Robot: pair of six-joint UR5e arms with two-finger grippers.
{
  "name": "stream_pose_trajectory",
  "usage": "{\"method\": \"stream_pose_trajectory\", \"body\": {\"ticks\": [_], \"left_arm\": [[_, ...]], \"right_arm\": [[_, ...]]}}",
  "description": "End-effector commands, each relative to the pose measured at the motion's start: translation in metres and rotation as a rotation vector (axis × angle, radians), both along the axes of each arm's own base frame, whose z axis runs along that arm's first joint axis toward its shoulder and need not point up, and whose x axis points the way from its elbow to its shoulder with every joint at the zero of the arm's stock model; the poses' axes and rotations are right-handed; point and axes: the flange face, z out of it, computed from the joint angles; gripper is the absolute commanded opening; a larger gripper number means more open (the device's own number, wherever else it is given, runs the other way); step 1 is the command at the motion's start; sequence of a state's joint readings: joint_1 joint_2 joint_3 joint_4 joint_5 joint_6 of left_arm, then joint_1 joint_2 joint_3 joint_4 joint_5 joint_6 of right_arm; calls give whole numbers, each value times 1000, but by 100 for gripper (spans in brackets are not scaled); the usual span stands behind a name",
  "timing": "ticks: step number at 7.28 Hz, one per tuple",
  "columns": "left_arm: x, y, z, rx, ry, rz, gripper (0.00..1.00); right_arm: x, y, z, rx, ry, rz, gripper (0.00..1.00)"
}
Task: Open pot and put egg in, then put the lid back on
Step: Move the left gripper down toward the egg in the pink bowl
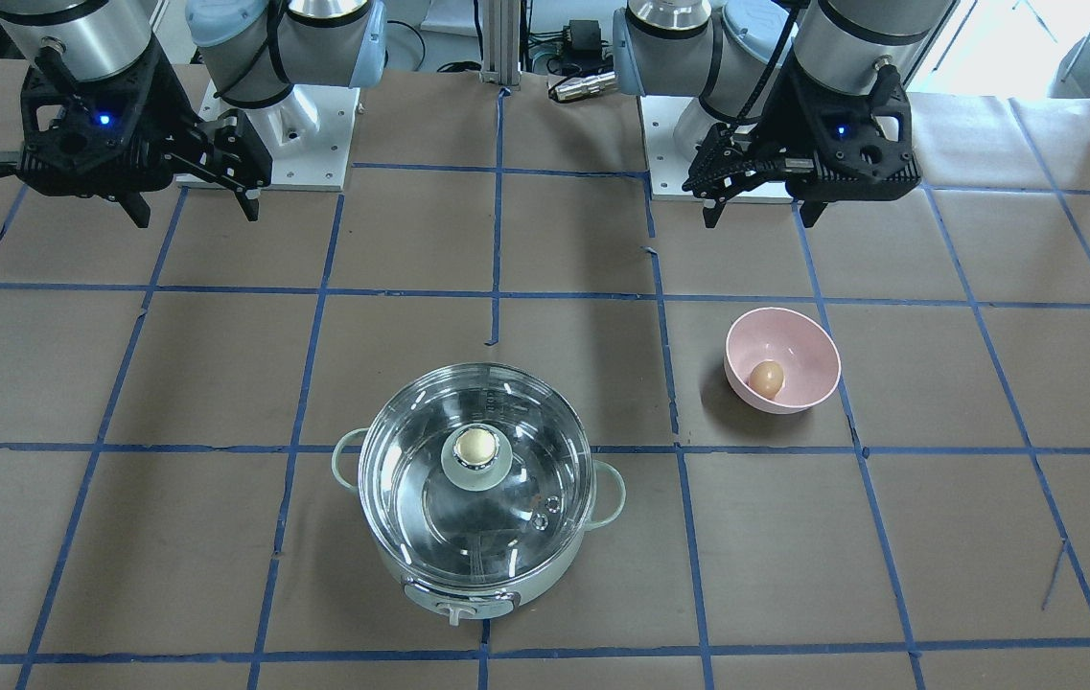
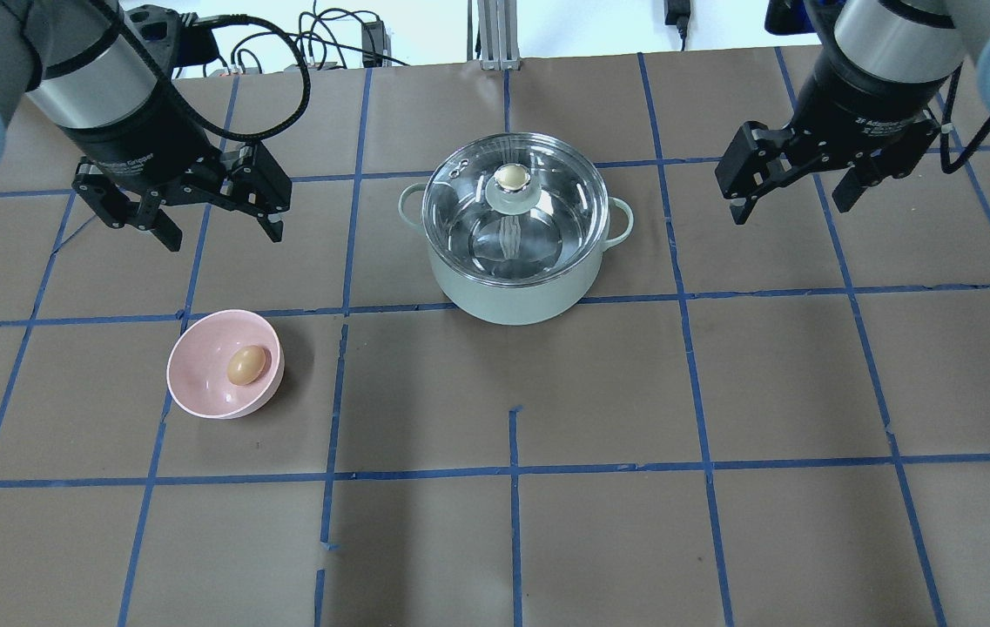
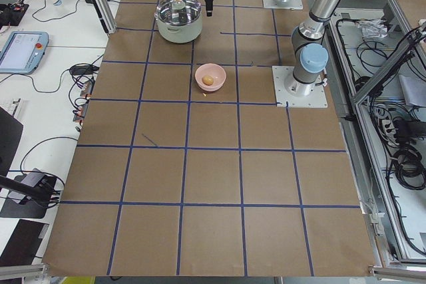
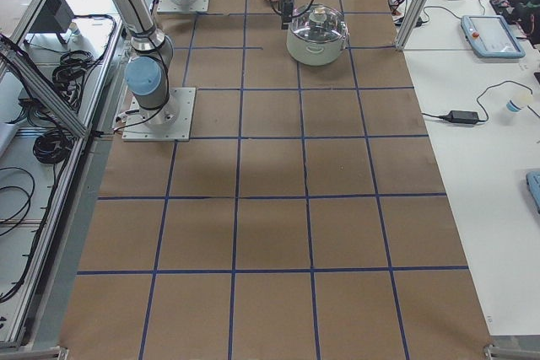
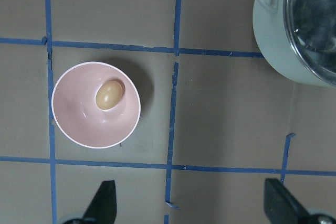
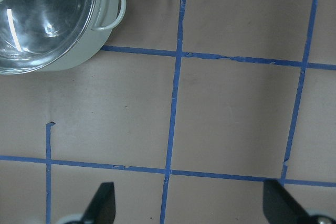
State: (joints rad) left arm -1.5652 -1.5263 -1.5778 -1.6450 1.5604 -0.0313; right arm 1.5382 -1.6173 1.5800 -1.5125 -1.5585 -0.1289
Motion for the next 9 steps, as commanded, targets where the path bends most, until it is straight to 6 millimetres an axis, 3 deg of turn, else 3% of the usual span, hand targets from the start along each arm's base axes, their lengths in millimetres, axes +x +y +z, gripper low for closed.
{"method": "stream_pose_trajectory", "body": {"ticks": [1, 4, 7, 8, 9], "left_arm": [[1, 0, -7, 6, 0, -17, 100], [2, 0, -7, 2, 1, -15, 100], [11, -11, -34, 50, 4, -52, 100], [22, -25, -63, 86, 8, -48, 100], [51, -43, -97, 65, 10, -6, 100]], "right_arm": [[0, 0, 1, -1, 0, -1, 100], [-1, -1, 5, -10, 10, -6, 100], [-2, -4, -2, 2, 40, -7, 100], [-2, -3, -3, 3, 40, -8, 100], [-2, -6, -3, -2, 33, -7, 100]]}}
